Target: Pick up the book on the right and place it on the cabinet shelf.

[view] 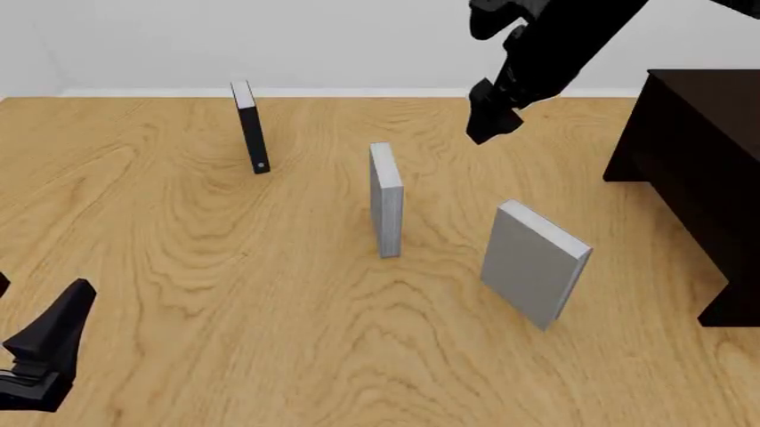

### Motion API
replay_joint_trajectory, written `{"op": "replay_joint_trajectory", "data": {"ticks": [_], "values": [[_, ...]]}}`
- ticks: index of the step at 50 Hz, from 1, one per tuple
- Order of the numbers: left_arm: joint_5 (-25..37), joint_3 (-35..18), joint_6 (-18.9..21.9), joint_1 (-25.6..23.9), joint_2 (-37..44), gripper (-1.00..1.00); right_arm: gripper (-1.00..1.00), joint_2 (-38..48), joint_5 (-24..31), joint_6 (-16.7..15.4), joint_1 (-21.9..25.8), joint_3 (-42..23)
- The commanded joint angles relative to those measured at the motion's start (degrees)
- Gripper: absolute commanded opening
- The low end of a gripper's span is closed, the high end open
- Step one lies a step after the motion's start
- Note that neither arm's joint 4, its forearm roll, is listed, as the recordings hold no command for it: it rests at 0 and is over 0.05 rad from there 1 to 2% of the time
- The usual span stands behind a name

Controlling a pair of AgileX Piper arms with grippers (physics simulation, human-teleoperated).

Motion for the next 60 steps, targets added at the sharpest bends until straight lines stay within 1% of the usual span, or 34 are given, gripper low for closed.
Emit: {"op": "replay_joint_trajectory", "data": {"ticks": [1,11,13,16,20,22,27,34,37,39,45,46,49,58,60], "values": [[0.06,0.08,0.01,-0.02,0.08,1.0,1.0,0.14,-2.5,1.35,1.0,3.22],[-0.07,0.13,-0.12,-0.07,0.27,1.0,1.0,0.11,-5.81,1.44,0.68,7.65],[0.11,0.16,-0.17,-0.18,0.17,1.0,1.0,0.27,-6.23,0.03,-0.06,9.05],[-0.29,0.19,-0.18,-0.2,0.68,1.0,1.0,0.56,-6.84,-0.05,-0.44,9.25],[-0.25,0.2,-0.09,-0.31,0.64,1.0,1.0,0.88,-7.56,-1.1,-1.22,10.31],[-0.07,0.22,-0.06,-0.4,0.5,1.0,1.0,0.95,-7.8,-0.8,-0.98,10.64],[0.25,0.21,-0.01,-0.43,0.18,1.0,1.0,1.46,-9.11,-1.43,-1.42,12.1],[-0.15,0.14,0.04,-0.31,0.62,1.0,1.0,1.65,-10.37,-0.51,-0.58,13.5],[-0.01,0.15,-0.02,-0.31,0.49,1.0,1.0,1.7,-10.83,-0.76,-0.64,14.34],[-0.1,0.18,-0.05,-0.4,0.59,1.0,1.0,1.59,-11.04,-0.04,-0.26,14.66],[0.28,0.23,-0.05,-0.47,0.22,1.0,1.0,1.47,-11.85,0.15,-0.16,16.05],[0.24,0.22,-0.06,-0.49,0.28,1.0,1.0,1.45,-12.03,-0.3,-0.36,16.69],[0.16,0.24,-0.08,-0.64,0.38,1.0,1.0,1.28,-12.68,0.28,-0.04,17.49],[0.26,0.2,-0.03,-0.65,0.24,1.0,1.0,1.41,-13.23,-0.2,-1.0,18.79],[0.06,0.21,-0.07,-0.62,0.45,1.0,1.0,1.34,-13.49,-0.76,-1.25,19.32]]}}
